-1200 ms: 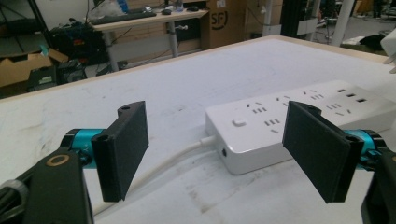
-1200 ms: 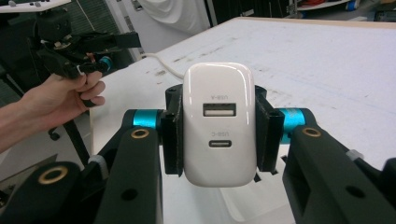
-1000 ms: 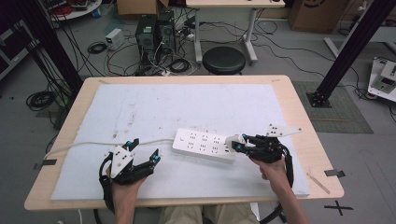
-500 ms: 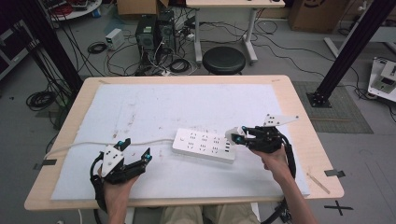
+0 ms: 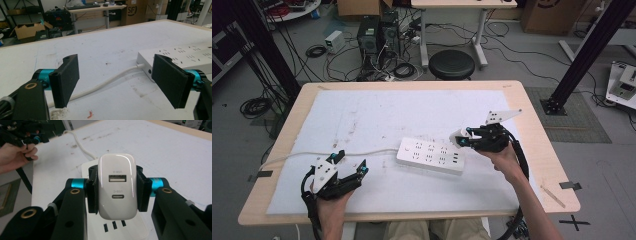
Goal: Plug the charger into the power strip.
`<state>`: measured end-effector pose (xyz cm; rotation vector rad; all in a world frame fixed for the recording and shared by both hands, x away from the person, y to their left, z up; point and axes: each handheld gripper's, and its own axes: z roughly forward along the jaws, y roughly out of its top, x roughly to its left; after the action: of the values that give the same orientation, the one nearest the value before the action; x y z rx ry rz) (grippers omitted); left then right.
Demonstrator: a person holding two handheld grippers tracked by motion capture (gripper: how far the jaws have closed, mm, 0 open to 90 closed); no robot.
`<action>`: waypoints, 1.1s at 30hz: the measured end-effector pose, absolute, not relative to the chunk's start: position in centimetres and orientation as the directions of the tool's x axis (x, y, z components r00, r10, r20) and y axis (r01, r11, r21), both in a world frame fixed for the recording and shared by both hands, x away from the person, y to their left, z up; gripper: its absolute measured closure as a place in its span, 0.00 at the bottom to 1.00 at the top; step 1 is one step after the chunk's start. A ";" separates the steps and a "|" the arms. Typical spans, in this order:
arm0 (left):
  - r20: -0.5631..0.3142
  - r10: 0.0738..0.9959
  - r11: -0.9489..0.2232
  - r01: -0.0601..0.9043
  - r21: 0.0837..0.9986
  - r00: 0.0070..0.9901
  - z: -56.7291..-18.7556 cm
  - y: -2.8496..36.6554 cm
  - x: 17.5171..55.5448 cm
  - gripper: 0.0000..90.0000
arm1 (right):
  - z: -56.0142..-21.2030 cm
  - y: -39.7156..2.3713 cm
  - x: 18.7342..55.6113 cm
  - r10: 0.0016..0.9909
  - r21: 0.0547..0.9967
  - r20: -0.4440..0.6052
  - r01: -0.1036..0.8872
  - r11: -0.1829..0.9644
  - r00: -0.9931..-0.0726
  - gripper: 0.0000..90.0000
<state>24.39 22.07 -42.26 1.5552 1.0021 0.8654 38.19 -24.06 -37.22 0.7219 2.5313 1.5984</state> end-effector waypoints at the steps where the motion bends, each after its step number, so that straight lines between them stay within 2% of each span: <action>1: 0.032 0.921 -0.104 0.166 0.981 0.389 -42.3 22.1 24.4 0.25 | -37.2 -24.1 38.2 0.417 0.867 0.192 0.353 0.352 -0.888 0.70; 7: 0.028 0.922 -0.099 0.166 0.981 0.385 -42.3 22.3 24.2 0.25 | -36.5 -21.9 39.4 0.359 0.804 0.159 0.332 0.494 -0.919 0.70; 13: 0.022 0.924 -0.093 0.170 0.981 0.382 -42.7 22.4 23.9 0.25 | -36.5 -19.6 40.0 0.293 0.719 0.086 0.263 0.643 -0.952 0.70; 33: 0.018 0.932 -0.088 0.178 0.980 0.362 -43.1 23.0 23.7 0.25 | -36.8 -17.7 41.6 0.241 0.603 0.055 0.225 0.765 -0.969 0.70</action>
<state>23.68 23.04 -43.07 1.5394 1.0372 0.8719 41.62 -17.65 -36.79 0.3868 2.9278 0.9948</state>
